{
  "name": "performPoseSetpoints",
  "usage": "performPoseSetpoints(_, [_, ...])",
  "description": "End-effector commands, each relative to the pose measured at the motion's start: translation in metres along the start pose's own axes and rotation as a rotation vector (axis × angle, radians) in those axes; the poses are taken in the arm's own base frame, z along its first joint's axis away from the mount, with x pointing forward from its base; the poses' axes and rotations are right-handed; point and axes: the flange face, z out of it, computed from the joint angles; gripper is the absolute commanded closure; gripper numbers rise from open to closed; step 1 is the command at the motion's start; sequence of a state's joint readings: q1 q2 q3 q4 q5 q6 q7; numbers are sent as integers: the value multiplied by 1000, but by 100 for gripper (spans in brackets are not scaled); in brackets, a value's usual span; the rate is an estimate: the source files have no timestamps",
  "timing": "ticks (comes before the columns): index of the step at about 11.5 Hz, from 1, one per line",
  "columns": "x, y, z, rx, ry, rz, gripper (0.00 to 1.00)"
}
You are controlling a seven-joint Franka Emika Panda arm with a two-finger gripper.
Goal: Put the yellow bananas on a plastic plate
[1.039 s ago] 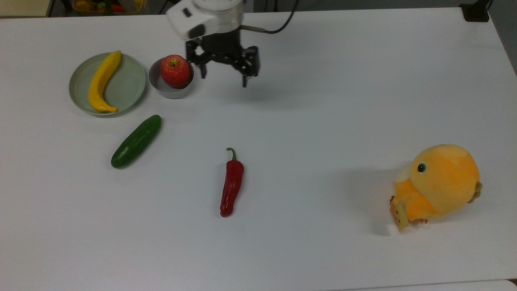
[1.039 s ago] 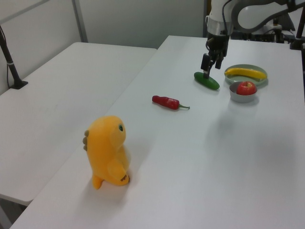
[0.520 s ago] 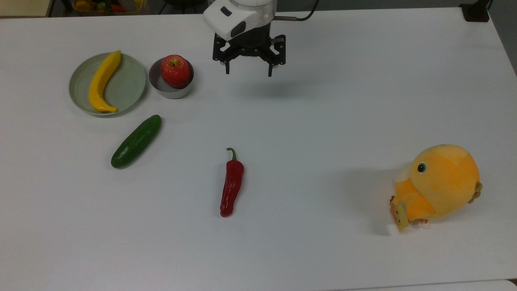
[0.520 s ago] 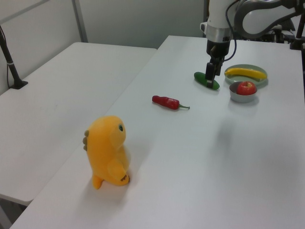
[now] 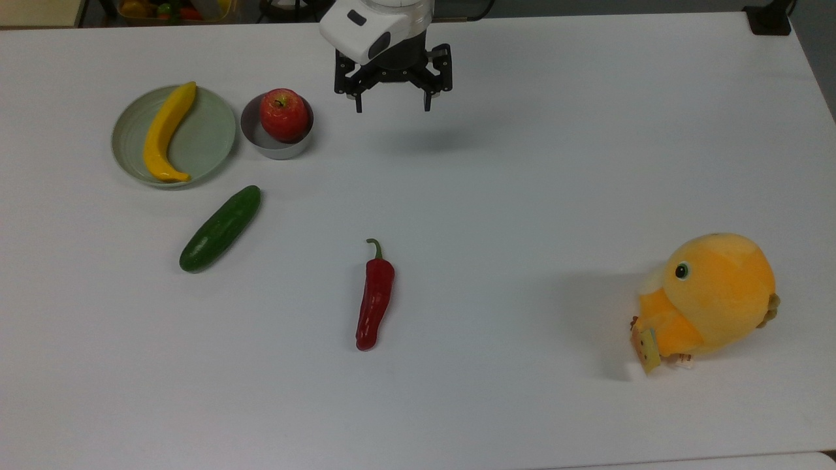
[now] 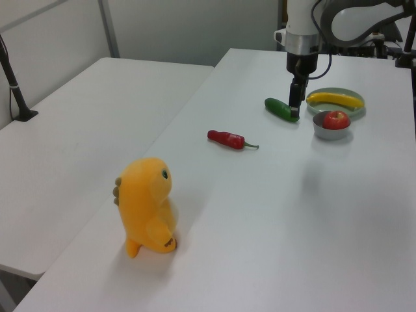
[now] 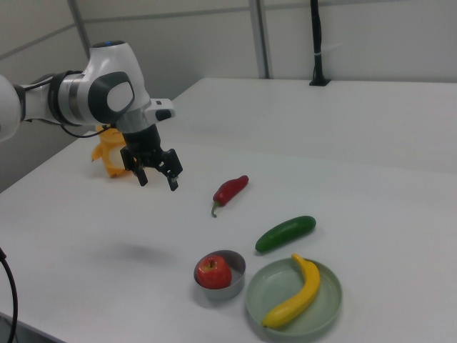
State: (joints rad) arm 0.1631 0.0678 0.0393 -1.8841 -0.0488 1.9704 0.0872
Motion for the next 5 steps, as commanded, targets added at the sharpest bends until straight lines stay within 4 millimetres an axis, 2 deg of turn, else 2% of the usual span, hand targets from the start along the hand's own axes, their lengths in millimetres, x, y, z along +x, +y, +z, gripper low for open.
performPoseSetpoints(1, [-8,-1,-10,18,-9,2,0])
performPoseSetpoints(5, [-8,-1,-10,19,-5,57,0])
